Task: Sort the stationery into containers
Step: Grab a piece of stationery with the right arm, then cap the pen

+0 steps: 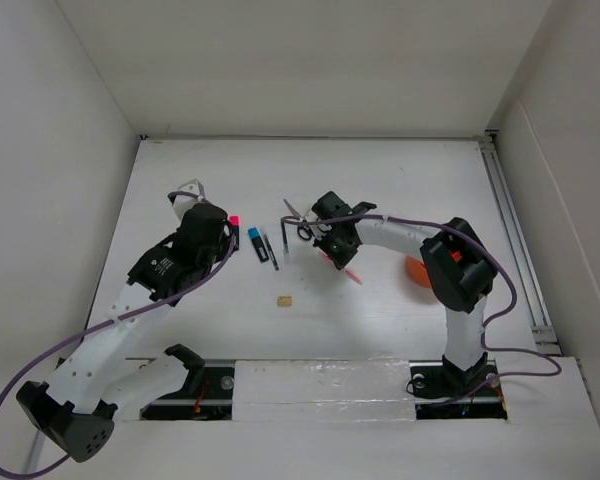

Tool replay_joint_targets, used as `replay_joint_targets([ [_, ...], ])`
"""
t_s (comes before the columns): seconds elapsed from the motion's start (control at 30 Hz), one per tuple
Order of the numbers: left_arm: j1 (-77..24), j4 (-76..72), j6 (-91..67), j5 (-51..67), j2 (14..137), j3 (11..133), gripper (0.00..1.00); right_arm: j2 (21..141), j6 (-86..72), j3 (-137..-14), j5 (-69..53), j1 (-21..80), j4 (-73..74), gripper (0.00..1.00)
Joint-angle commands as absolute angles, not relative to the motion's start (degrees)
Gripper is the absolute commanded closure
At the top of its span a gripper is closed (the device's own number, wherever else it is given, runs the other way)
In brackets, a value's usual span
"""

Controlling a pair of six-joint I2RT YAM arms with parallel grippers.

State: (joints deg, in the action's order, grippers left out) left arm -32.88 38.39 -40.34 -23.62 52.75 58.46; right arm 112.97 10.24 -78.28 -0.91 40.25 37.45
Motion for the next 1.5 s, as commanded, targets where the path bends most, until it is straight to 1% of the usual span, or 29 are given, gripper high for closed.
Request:
replay_joint_targets([
  [0.0, -32.7, 37.8, -40.4, -25.2, 52.4, 59.3, 1.0, 121.3, 9.1, -74.3, -1.9, 41.0, 36.7, 1.0],
  [0.07, -32.7, 37.8, -40.4, -25.2, 52.9, 59.3, 1.0, 118.2, 8.0, -72.2, -1.9, 41.0, 34.3, 1.0],
  [0.17, -32.7, 34.9, -40.4, -23.8, 54.4, 59.3, 1.0, 114.8, 3.5, -70.8, 1.7, 41.0, 30.5, 1.0],
  [0.2, -32.7, 32.5, -39.9, -22.6, 55.3, 59.9, 1.0, 112.5, 1.2, -70.8, 3.1, 41.0, 30.5, 1.0],
  [0.23, -32.7, 30.9, -39.2, -18.8, 55.3, 59.9, 1.0, 111.1, 0.2, -70.8, 3.9, 41.0, 29.6, 1.0],
  [0.33, -32.7, 24.7, -36.0, -12.0, 56.7, 62.0, 1.0, 104.1, -2.8, -69.6, 1.9, 40.4, 27.2, 1.0],
  [0.4, -32.7, 23.9, -35.5, -12.0, 58.8, 64.1, 1.0, 100.5, -4.4, -69.1, 0.4, 41.0, 26.5, 1.0],
  [0.43, -32.7, 23.9, -35.0, -12.0, 59.7, 67.3, 1.0, 97.2, -6.1, -69.1, -0.1, 41.0, 25.9, 1.0],
  [0.53, -32.7, 22.8, -31.7, -9.0, 63.2, 72.5, 1.0, 90.7, -9.3, -68.1, -3.9, 40.4, 23.7, 1.0],
  [0.57, -32.7, 22.2, -31.6, -8.4, 63.8, 75.2, 1.0, 88.9, -11.5, -67.2, -6.1, 40.4, 20.7, 1.0],
  [0.6, -32.7, 21.4, -30.5, -7.8, 63.8, 76.1, 1.0, 87.1, -13.0, -66.3, -10.7, 39.9, 18.9, 1.0],
  [0.7, -32.7, 18.5, -29.9, -7.8, 63.8, 77.3, 1.0, 80.1, -17.8, -61.6, -18.8, 38.4, 12.5, 1.0],
  [0.8, -32.7, 13.1, -28.7, -6.2, 60.1, 73.8, 1.0, 74.3, -21.9, -57.8, -23.4, 37.9, 7.3, 1.0],
  [0.83, -32.7, 10.6, -28.1, -3.5, 58.6, 72.1, 1.0, 73.0, -23.0, -56.6, -27.0, 37.9, 5.5, 1.0],
  [0.9, -32.7, 4.4, -27.3, -0.6, 55.0, 67.9, 1.0, 69.6, -27.0, -53.3, -30.3, 37.9, 1.9, 1.0],
  [0.93, -32.7, 3.2, -26.6, 3.0, 54.1, 67.2, 1.0, 68.7, -28.5, -52.1, -34.4, 37.9, -2.7, 1.0],
  [0.97, -32.7, 2.0, -26.5, 4.5, 53.5, 66.5, 1.0, 67.9, -30.3, -50.1, -35.5, 38.5, -4.8, 1.0],
  [1.03, -32.7, -0.9, -26.5, 6.8, 52.5, 64.0, 1.0, 66.0, -34.1, -48.9, -36.9, 40.0, -10.2, 1.0],
  [1.17, -32.7, -6.0, -27.1, 16.5, 51.7, 60.3, 1.0, 64.3, -38.8, -46.9, -36.8, 43.1, -18.1, 1.0],
  [1.27, -32.7, -9.0, -27.7, 21.4, 51.7, 58.0, 1.0, 63.0, -43.0, -45.4, -37.4, 43.1, -26.1, 1.0],
  [1.47, -32.7, -11.2, -28.3, 26.3, 51.7, 56.3, 1.0, 63.0, -48.0, -43.2, -36.8, 43.1, -35.5, 1.0],
])
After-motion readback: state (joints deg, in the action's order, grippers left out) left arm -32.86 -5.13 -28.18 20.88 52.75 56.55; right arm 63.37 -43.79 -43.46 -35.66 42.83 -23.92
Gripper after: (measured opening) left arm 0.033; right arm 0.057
